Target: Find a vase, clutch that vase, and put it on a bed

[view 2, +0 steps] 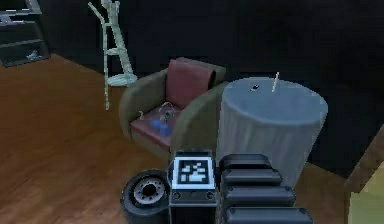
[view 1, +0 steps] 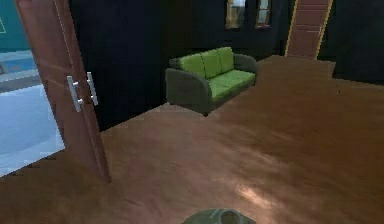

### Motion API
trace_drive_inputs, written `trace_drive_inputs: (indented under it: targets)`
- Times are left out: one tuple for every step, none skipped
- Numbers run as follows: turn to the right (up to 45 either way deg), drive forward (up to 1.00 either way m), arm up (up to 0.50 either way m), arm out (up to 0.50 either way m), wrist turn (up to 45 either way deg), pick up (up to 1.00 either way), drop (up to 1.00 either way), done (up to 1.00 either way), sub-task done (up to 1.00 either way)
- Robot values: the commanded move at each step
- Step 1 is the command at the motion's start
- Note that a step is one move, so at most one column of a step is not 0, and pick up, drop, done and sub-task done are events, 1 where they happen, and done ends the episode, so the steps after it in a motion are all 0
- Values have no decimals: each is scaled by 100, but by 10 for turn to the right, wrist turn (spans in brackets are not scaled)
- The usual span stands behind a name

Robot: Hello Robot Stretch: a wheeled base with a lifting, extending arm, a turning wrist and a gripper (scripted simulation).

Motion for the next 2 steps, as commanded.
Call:
trace_drive_inputs:
  targets:
    - [-450, 0, 0, 0, 0, 0, 0, 0, 0]
    - [0, 100, 0, 0, 0, 0, 0, 0, 0]
